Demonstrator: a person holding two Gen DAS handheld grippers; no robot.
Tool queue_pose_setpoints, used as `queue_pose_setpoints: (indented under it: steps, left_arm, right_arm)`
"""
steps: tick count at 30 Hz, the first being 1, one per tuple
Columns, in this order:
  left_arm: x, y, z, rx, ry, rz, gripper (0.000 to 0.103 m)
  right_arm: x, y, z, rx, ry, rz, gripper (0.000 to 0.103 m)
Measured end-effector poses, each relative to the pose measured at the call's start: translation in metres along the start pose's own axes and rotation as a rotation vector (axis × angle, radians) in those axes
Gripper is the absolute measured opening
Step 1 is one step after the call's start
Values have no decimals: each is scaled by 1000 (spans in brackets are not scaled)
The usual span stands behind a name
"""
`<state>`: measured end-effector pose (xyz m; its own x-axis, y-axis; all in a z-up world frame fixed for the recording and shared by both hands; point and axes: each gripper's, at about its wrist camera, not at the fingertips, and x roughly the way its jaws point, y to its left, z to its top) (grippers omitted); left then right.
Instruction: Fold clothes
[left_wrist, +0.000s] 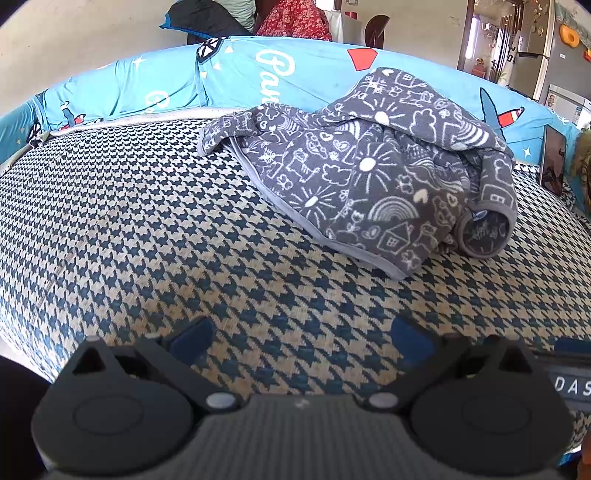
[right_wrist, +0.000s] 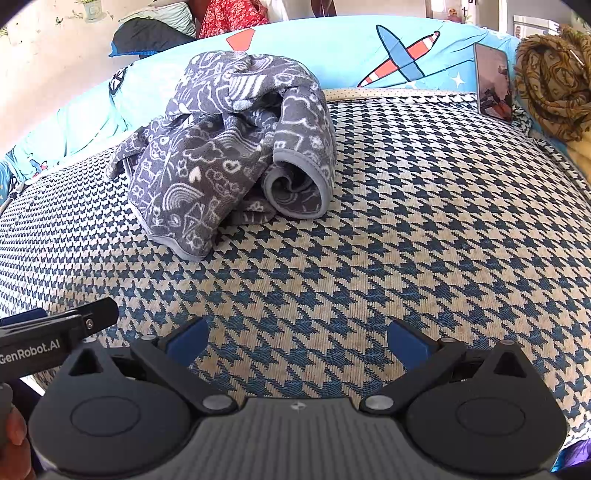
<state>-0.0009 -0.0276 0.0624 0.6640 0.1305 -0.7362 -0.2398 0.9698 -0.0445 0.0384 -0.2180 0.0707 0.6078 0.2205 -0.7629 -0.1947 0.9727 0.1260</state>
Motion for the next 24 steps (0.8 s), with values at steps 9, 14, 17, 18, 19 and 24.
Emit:
queue_pose_setpoints:
  steps: [9,14,17,18,19,24]
  left_arm:
    - [0,-2,0,5,-1,-1,103]
    - [0,-2,0,7,-2,-2,103]
    - [0,-2,0,8,-2,-2,103]
    - [0,-2,0,8,-3,-2,103]
    - [0,-2,0,8,-3,-2,103]
    - [0,-3,0,10,-3,-3,103]
  right_arm:
    - [0,0,0,-2,2,3,103]
    - [0,0,0,-1,1,4,103]
    - [0,0,0,-1,2,4,103]
    - [0,0,0,-1,1,4,103]
    - [0,0,0,-1,1,4,103]
    - [0,0,0,0,1,4,103]
